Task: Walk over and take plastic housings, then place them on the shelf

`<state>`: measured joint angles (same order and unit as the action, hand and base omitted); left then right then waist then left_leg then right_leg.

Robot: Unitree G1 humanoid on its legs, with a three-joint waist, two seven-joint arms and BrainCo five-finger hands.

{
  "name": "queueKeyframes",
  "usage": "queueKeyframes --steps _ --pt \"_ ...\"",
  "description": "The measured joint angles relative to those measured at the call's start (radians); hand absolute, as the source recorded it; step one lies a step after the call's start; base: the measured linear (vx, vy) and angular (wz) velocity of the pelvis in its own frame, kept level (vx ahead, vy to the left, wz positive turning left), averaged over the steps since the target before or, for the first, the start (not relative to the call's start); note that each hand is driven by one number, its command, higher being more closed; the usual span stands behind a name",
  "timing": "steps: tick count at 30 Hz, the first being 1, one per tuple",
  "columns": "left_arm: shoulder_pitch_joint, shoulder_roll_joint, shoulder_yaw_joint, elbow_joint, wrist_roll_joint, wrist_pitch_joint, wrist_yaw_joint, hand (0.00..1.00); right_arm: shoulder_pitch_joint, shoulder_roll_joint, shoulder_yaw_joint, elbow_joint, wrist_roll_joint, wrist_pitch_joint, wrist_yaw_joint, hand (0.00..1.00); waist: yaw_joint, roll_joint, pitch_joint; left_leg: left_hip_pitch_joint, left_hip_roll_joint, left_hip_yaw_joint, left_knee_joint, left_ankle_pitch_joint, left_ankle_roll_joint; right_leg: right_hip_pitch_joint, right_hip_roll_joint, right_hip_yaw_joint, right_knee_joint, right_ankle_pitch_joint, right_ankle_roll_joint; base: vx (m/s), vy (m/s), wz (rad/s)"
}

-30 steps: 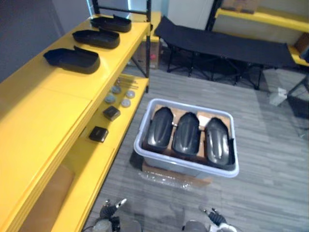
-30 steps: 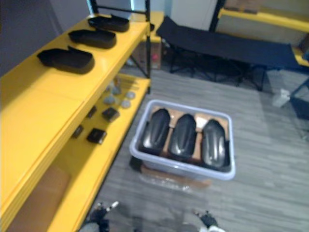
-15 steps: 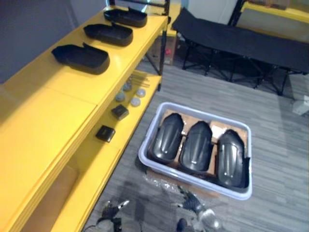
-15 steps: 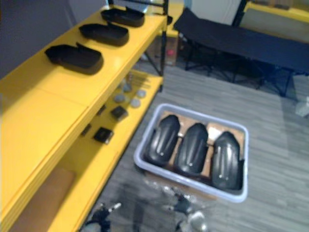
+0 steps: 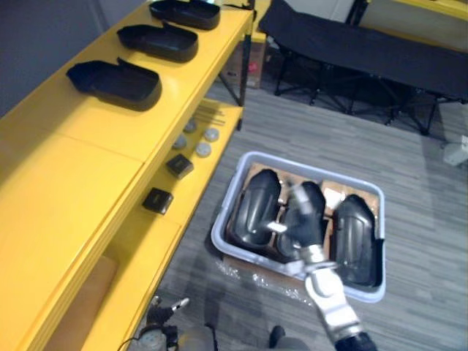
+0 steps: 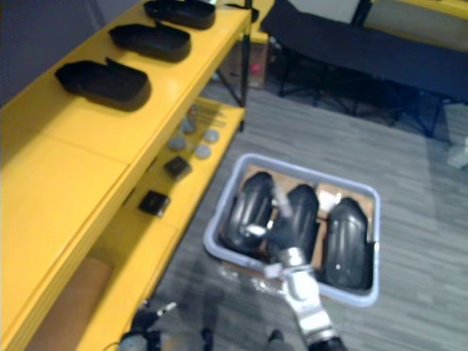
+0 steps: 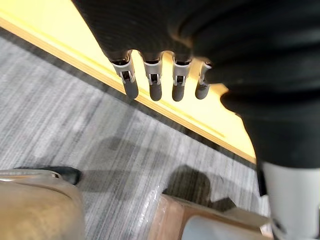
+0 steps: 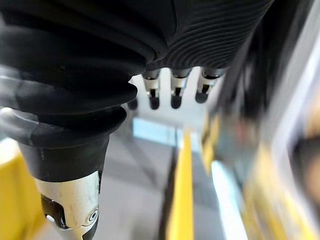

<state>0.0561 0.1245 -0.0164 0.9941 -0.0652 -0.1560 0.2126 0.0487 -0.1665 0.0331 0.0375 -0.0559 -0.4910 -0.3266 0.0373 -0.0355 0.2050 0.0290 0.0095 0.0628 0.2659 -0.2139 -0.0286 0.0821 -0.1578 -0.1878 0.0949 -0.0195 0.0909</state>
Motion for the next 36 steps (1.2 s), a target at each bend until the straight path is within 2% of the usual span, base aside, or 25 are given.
queueKeyframes --steps 4,6,10,11,16,17,18,19,20,21,22,23,24,25,26,28,29,32,36 --pt "0.033 -0.017 -0.006 -0.016 0.001 -0.010 -0.001 0.00 0.020 -0.012 -0.107 -0.032 0.049 -0.026 -0.068 0.00 -0.022 0.017 -0.039 0.040 0.014 0.001 -0.014 0.000 0.000 0.020 0.004 0.000 0.024 0.000 0.000 0.06 0.015 -0.01" --pt "0.046 -0.014 -0.005 -0.024 -0.003 -0.010 0.000 0.00 0.026 -0.012 -0.118 -0.030 0.028 -0.017 -0.110 0.00 -0.024 0.016 -0.051 0.048 0.017 0.002 -0.013 0.000 0.000 0.025 0.006 0.001 0.030 0.000 0.000 0.03 -0.005 -0.04" --pt "0.056 -0.012 0.004 -0.031 -0.017 -0.010 0.003 0.00 0.033 -0.010 -0.186 0.029 0.011 0.036 -0.202 0.00 -0.025 0.017 -0.061 0.073 0.028 0.008 -0.012 -0.003 -0.005 0.025 0.012 0.008 0.072 0.000 0.000 0.04 0.017 -0.04" --pt "0.074 -0.002 0.016 -0.031 -0.046 -0.010 -0.010 0.00 0.087 0.009 -0.302 0.120 0.046 0.074 -0.212 0.00 -0.031 0.017 -0.082 0.093 0.039 0.032 0.007 -0.007 -0.011 0.025 0.018 0.029 0.107 0.000 0.000 0.11 0.031 -0.25" --pt "0.063 -0.004 0.015 -0.033 -0.043 -0.007 -0.026 0.00 0.095 0.012 -0.316 0.130 0.061 0.074 -0.192 0.00 -0.049 0.021 -0.091 0.068 0.043 0.040 0.089 -0.007 -0.011 0.023 0.015 0.040 0.123 0.001 0.000 0.05 -0.009 -0.19" --pt "0.052 -0.003 0.014 -0.034 -0.033 -0.006 -0.023 0.00 0.086 0.024 -0.314 0.133 0.062 0.075 -0.194 0.00 -0.048 0.004 -0.081 0.026 0.040 0.038 0.156 -0.036 -0.014 0.019 0.001 0.051 0.143 0.002 0.001 -0.01 0.042 0.11" --pt "0.044 -0.007 0.007 -0.042 -0.033 -0.007 -0.019 0.00 0.072 0.026 -0.317 0.142 0.064 0.075 -0.200 0.00 -0.051 0.011 -0.086 0.024 0.043 0.027 0.083 -0.053 -0.014 0.020 0.004 0.051 0.149 0.002 0.001 0.02 0.083 0.24" --pt "0.037 -0.013 -0.007 -0.068 -0.037 -0.006 -0.017 0.00 0.037 0.016 -0.315 0.183 0.064 0.075 -0.203 0.00 -0.050 0.037 -0.099 0.043 0.058 0.030 -0.003 -0.028 -0.013 0.012 0.017 0.053 0.170 -0.001 0.005 -0.01 0.030 0.15" --pt "0.032 -0.016 -0.007 -0.080 -0.039 -0.005 -0.016 0.00 0.017 0.017 -0.312 0.209 0.063 0.076 -0.211 0.00 -0.046 0.040 -0.099 0.050 0.064 0.030 -0.010 -0.028 -0.013 -0.016 0.025 0.050 0.205 -0.012 0.016 -0.04 0.055 0.00" --pt "0.016 -0.014 -0.006 -0.091 -0.044 -0.001 -0.015 0.00 -0.007 0.023 -0.284 0.233 0.060 0.077 -0.222 0.00 -0.031 0.040 -0.098 0.049 0.076 0.029 -0.009 -0.028 -0.013 -0.031 0.041 0.053 0.161 -0.091 0.037 -0.06 0.028 -0.08" --pt "0.005 -0.002 -0.006 -0.091 -0.044 0.005 -0.010 0.00 -0.024 0.024 -0.270 0.243 0.060 0.077 -0.222 0.00 -0.019 0.036 -0.095 0.052 0.080 0.029 -0.007 -0.028 -0.013 -0.020 0.059 0.051 0.067 -0.100 0.026 0.00 0.000 0.00" --pt "0.000 0.015 -0.006 -0.090 -0.045 0.009 -0.005 0.00 -0.058 0.024 -0.256 0.258 0.062 0.077 -0.222 0.00 -0.017 0.011 -0.094 0.059 0.074 0.030 -0.004 -0.028 -0.014 -0.009 0.072 0.052 -0.043 -0.052 0.020 0.02 -0.017 0.06" --pt "-0.001 0.024 -0.007 -0.090 -0.046 0.011 -0.003 0.00 -0.073 0.024 -0.253 0.261 0.065 0.077 -0.221 0.00 -0.017 -0.005 -0.095 0.059 0.064 0.029 0.001 -0.029 -0.015 -0.012 0.072 0.052 -0.071 0.001 0.014 0.02 -0.099 0.21" --pt "-0.007 0.028 -0.006 -0.086 -0.047 0.014 0.000 0.00 -0.096 0.018 -0.254 0.263 0.081 0.077 -0.221 0.00 -0.021 -0.033 -0.088 0.069 0.044 0.027 0.013 -0.039 -0.029 -0.014 0.069 0.038 -0.074 0.069 0.004 0.03 -0.121 0.09" --pt "-0.008 0.016 -0.008 -0.075 -0.047 0.014 0.000 0.00 -0.113 0.002 -0.256 0.280 0.089 0.079 -0.220 0.00 -0.012 -0.014 -0.093 0.079 0.057 0.027 0.018 -0.059 -0.029 -0.004 0.077 0.037 -0.079 0.058 0.002 0.04 -0.136 0.02" --pt "-0.014 -0.012 -0.017 -0.067 -0.047 0.014 0.001 0.00 -0.132 -0.010 -0.256 0.296 0.117 0.084 -0.218 0.00 -0.011 -0.006 -0.098 0.075 0.061 0.027 0.017 -0.060 -0.031 0.002 0.082 0.037 -0.095 0.058 0.002 0.02 -0.076 -0.07" --pt "-0.021 -0.027 -0.042 -0.067 -0.047 0.014 0.001 0.00 -0.140 -0.024 -0.257 0.303 0.137 0.093 -0.216 0.00 -0.012 0.011 -0.088 0.074 0.061 0.026 0.006 -0.060 -0.031 0.004 0.083 0.033 -0.107 0.058 0.001 -0.02 -0.067 0.06" --pt "-0.016 -0.059 -0.080 -0.067 -0.051 0.014 0.001 0.00 -0.140 -0.036 -0.282 0.368 0.170 0.111 -0.201 0.00 -0.025 0.042 -0.093 0.078 0.063 -0.002 -0.045 -0.060 -0.030 0.002 0.091 0.015 -0.122 0.060 0.000 -0.01 -0.045 0.13" --pt "-0.016 -0.054 -0.083 -0.067 -0.051 0.014 0.010 0.00 -0.139 -0.037 -0.291 0.382 0.193 0.115 -0.196 0.00 -0.025 0.037 -0.096 0.094 0.058 -0.008 -0.093 -0.045 -0.020 0.009 0.091 0.005 -0.141 0.073 -0.003 -0.02 -0.009 0.07"
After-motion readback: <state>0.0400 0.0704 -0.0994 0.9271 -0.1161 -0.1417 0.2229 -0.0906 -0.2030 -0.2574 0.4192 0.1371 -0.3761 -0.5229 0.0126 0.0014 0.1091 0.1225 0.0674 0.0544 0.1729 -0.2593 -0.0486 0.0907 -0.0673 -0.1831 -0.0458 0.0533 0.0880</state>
